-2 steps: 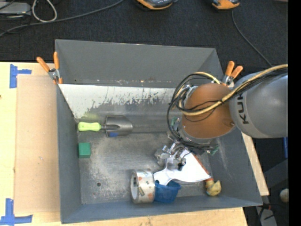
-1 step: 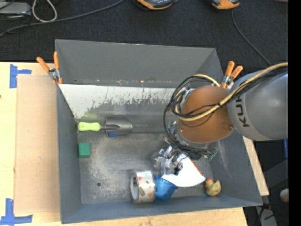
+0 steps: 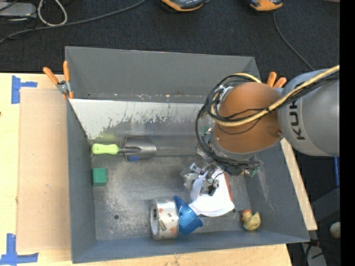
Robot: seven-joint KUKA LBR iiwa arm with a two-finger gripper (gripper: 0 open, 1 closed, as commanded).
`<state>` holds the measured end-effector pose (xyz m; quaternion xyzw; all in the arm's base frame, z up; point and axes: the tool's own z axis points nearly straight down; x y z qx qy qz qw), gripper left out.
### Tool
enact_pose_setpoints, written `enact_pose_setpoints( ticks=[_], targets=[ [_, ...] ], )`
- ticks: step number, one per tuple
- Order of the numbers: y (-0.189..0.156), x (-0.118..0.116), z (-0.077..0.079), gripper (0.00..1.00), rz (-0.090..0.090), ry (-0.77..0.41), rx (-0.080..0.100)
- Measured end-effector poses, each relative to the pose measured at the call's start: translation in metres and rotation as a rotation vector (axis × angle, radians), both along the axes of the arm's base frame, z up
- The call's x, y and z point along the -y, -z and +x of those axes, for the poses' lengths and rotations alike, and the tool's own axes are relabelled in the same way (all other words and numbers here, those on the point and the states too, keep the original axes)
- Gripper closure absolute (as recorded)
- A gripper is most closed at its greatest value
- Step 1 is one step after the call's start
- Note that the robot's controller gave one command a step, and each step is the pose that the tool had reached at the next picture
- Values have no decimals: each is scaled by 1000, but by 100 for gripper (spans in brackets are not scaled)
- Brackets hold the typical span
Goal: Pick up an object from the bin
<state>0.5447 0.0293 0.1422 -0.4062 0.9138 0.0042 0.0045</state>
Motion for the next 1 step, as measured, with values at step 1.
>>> enact_pose_setpoints(
  ticks=[1],
  targets=[
    [-15,10,-21,100,2,9,-4]
  ],
)
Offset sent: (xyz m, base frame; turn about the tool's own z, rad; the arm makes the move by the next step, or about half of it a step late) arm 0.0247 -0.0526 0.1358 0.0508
